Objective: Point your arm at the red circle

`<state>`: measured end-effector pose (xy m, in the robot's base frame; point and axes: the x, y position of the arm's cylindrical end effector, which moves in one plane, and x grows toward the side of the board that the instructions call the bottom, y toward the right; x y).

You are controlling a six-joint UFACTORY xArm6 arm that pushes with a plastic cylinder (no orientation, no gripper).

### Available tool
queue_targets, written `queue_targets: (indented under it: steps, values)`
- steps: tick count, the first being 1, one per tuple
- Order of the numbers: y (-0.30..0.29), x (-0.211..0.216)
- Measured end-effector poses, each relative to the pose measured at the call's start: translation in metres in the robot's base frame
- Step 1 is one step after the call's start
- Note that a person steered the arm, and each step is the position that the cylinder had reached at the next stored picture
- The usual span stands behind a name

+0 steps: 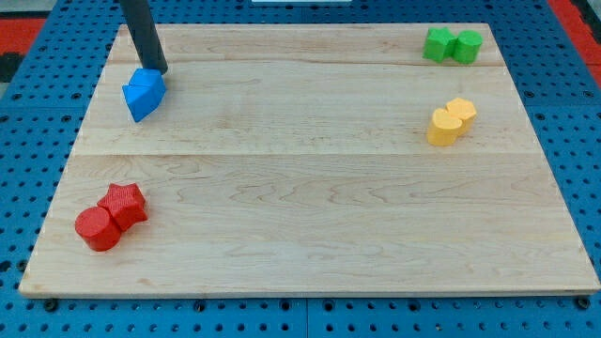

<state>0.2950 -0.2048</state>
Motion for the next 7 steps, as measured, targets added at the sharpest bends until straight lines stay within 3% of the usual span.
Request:
queue_targets:
  steps: [2,3,4,6,7]
  values:
    - [0.0,-0.01]
    - [-0.027,-0.034]
    - [-0.097,-0.039]
    - [-0.1,-0.026]
    - [-0.1,0.021]
